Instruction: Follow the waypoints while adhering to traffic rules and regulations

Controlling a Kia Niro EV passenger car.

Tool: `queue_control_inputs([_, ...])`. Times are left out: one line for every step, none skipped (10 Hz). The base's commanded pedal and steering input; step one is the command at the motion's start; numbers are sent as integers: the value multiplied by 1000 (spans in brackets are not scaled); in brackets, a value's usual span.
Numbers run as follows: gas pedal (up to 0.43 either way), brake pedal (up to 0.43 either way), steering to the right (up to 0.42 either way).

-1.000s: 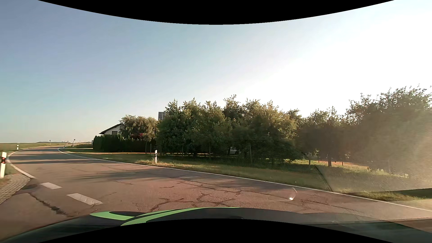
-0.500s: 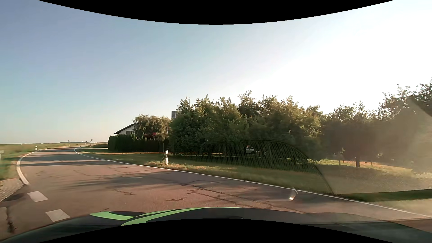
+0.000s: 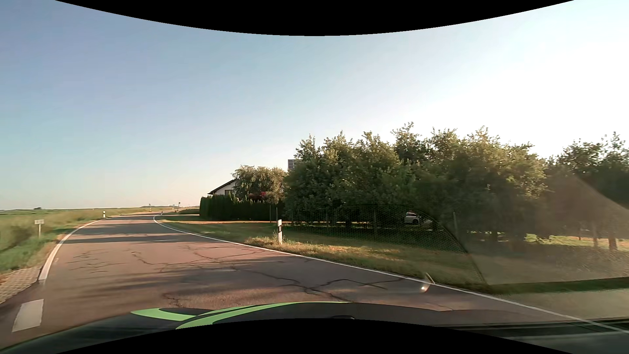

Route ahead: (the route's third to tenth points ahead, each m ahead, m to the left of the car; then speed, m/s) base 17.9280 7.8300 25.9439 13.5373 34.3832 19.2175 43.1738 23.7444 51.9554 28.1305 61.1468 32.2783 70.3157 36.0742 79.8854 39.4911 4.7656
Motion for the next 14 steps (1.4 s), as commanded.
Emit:
queue_control_inputs([500,0,-299])
queue_control_inputs([500,0,-294])
queue_control_inputs([500,0,-289])
queue_control_inputs([500,0,-282])
queue_control_inputs([500,0,-277])
queue_control_inputs([500,0,-273])
queue_control_inputs([500,0,-265])
queue_control_inputs([500,0,-254])
queue_control_inputs([500,0,-241])
queue_control_inputs([500,0,-230])
queue_control_inputs([500,0,-215])
queue_control_inputs([500,0,-199])
queue_control_inputs([500,0,-190])
queue_control_inputs([500,0,-181])
